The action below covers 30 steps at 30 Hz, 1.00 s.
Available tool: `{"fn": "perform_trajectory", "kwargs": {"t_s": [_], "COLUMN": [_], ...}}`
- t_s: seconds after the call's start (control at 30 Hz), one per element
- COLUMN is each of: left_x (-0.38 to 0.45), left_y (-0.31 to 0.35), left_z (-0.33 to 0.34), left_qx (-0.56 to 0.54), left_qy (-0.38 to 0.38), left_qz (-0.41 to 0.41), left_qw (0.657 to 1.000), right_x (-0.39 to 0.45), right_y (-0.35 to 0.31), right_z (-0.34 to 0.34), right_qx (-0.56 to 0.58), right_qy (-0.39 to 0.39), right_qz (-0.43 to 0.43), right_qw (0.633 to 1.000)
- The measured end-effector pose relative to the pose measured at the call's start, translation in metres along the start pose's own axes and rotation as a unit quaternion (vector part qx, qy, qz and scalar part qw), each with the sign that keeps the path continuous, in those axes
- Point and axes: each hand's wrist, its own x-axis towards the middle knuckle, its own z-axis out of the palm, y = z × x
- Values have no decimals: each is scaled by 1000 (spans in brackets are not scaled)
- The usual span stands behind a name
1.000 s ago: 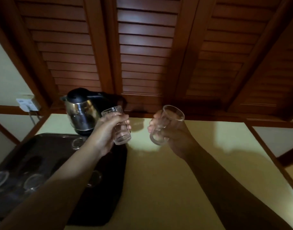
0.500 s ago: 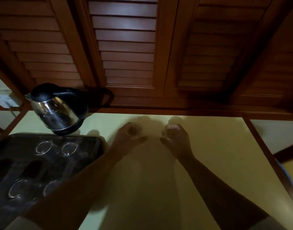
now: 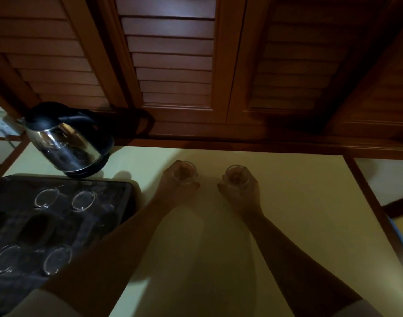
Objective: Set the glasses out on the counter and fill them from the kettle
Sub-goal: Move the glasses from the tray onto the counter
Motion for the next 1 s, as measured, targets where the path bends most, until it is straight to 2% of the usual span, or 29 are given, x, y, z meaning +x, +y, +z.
{"fn": "perform_trajectory", "kwargs": {"t_s": [0.13,0.2,0.33,0.47,0.6,0.67,0.73,0.83,0.93,1.0], "left_x": [-3,-11,-34,-57,-76,-80,-78,-73,-71,-70], "left_y": [7,17,43,87,141,156,158,147,127,110], "left_z": [-3,-9,-33,-80,-150,-190,-226,-275,-308,-314], "left_qx": [-10,12,-2,19,130,203,301,417,460,505], "left_qy": [-20,-30,-11,0,-79,-134,-183,-206,-240,-283], "left_qz": [-39,-38,-35,-31,33,70,85,43,8,-6], "left_qw": [999,999,999,999,988,967,932,884,855,815], "right_x": [-2,-7,-22,-25,-28,-33,-38,-45,-55,-61], "right_y": [-1,-4,-20,-72,-145,-174,-196,-213,-217,-216], "right_z": [-9,-18,-43,-50,-19,6,34,86,140,171], "right_qx": [-16,-17,-27,-81,-71,-70,-81,-141,-197,-254], "right_qy": [-23,-10,23,16,-51,-98,-151,-231,-297,-331], "right_qz": [10,12,-53,-140,-168,-182,-186,-202,-208,-205], "right_qw": [1000,1000,998,987,982,976,967,941,911,886]}}
